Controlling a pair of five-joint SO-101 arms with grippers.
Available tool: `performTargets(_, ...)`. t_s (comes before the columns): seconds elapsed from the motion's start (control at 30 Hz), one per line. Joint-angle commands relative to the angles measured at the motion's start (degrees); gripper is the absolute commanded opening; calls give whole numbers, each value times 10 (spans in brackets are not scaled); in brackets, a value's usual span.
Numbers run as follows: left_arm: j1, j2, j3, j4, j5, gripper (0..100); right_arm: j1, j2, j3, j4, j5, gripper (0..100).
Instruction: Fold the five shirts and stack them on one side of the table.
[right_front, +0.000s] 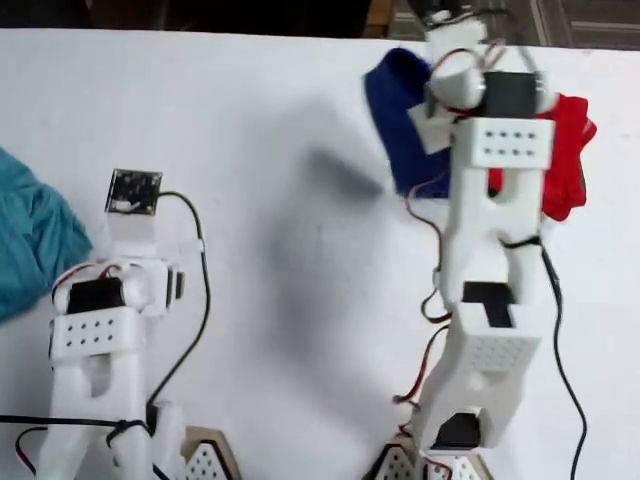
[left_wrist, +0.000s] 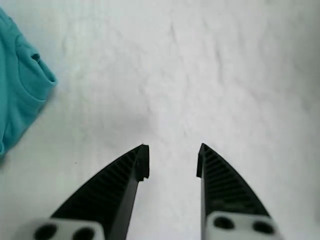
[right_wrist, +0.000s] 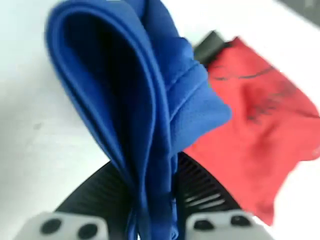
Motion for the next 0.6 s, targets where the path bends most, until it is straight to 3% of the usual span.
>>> performTargets(0.0,-4,-11,-2,-9,4,180,42,-39,-32,11,28,18)
performTargets(0.27,-4,-11,-1,-9,3,180,139,10,-35,-38,68,18)
performTargets(0.57,-4,-11,-1,-7,3,180,209,114,-38,-175,129,19)
